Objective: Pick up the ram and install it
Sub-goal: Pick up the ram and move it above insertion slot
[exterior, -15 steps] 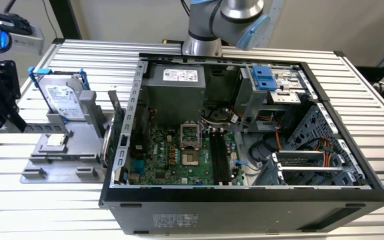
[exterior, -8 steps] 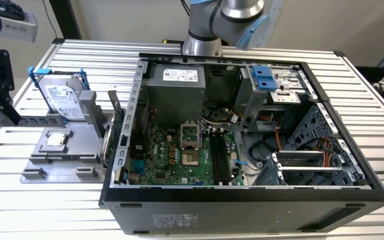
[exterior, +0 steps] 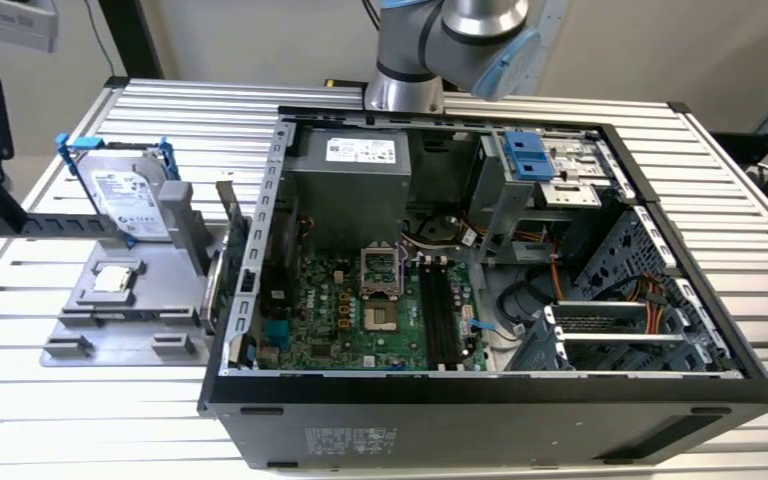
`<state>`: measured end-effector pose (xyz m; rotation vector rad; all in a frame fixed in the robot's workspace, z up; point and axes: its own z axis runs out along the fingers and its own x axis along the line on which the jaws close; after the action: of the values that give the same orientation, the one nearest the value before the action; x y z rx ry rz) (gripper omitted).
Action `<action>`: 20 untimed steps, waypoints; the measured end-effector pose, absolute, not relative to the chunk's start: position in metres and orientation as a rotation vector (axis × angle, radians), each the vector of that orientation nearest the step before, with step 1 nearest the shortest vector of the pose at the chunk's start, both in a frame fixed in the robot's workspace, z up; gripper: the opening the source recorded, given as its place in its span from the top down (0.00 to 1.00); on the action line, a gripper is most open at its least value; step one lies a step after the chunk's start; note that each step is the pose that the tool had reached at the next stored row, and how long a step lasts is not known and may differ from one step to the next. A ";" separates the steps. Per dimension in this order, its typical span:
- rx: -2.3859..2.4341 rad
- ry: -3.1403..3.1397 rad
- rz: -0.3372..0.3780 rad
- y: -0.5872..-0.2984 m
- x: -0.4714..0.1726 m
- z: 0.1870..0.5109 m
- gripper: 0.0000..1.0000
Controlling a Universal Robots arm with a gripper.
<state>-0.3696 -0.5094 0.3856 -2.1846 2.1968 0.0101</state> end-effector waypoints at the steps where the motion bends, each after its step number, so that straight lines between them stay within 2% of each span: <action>1: -2.185 2.197 0.010 -0.509 -0.370 0.388 1.00; 8: -2.185 2.197 0.010 -0.509 -0.370 0.403 1.00; 20: -2.185 2.197 0.010 -0.509 -0.362 0.403 1.00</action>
<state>-0.3618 -0.5095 0.4033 -2.1848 2.1967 0.0102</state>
